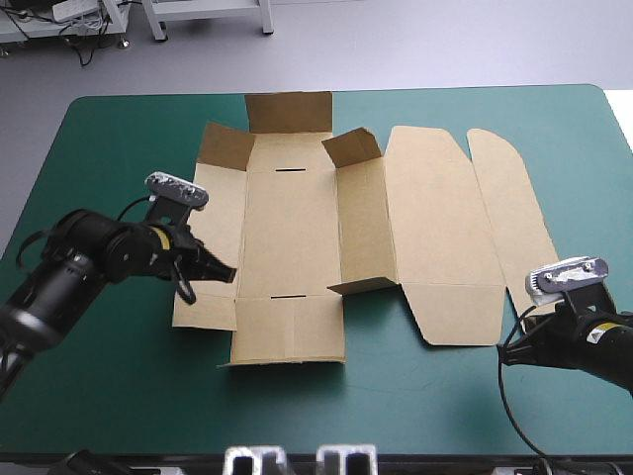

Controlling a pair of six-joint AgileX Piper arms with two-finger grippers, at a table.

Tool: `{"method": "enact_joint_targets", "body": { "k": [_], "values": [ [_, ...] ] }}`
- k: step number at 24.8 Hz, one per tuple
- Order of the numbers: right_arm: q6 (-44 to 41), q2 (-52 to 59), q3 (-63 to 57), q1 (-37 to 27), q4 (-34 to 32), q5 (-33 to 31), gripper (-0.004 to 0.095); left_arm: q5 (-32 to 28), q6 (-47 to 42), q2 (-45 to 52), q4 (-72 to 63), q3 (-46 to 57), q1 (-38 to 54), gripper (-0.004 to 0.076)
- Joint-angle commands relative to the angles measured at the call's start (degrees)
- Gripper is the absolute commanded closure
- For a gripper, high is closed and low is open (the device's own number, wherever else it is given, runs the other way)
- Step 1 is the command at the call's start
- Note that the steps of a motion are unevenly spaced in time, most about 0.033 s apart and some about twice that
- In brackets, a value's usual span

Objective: Fold the box

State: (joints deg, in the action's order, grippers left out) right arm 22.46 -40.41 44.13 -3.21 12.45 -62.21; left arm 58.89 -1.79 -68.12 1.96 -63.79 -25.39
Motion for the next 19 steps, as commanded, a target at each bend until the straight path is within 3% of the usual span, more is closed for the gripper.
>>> {"method": "enact_joint_targets", "body": {
  "k": [1,4,6,8,14,19],
  "values": [
    [0.0,0.0,1.6,-0.1,1.8,2.3,0.0928,-0.6,4.8,-7.1,-2.6,-7.9,3.3,0.071],
    [0.0,0.0,1.6,-0.1,2.2,2.3,0.0928,0.5,14.7,-13.1,-16.3,-10.4,13.1,0.071],
    [0.0,0.0,1.6,-0.1,2.2,2.3,0.0928,6.4,31.4,-15.3,-37.6,-10.1,23.2,0.071],
    [0.0,0.0,1.6,-0.1,2.2,2.3,0.0928,13.4,37.7,-16.2,-45.2,-10.1,28.8,0.071],
    [0.0,0.0,1.6,-0.1,2.2,2.4,0.0928,15.0,33.8,-17.0,-37.3,-10.1,40.6,0.0708],
    [0.0,0.0,1.6,-0.1,2.4,2.4,0.0928,15.0,31.0,-18.8,-37.8,-10.0,44.8,0.0616]
  ]
}}
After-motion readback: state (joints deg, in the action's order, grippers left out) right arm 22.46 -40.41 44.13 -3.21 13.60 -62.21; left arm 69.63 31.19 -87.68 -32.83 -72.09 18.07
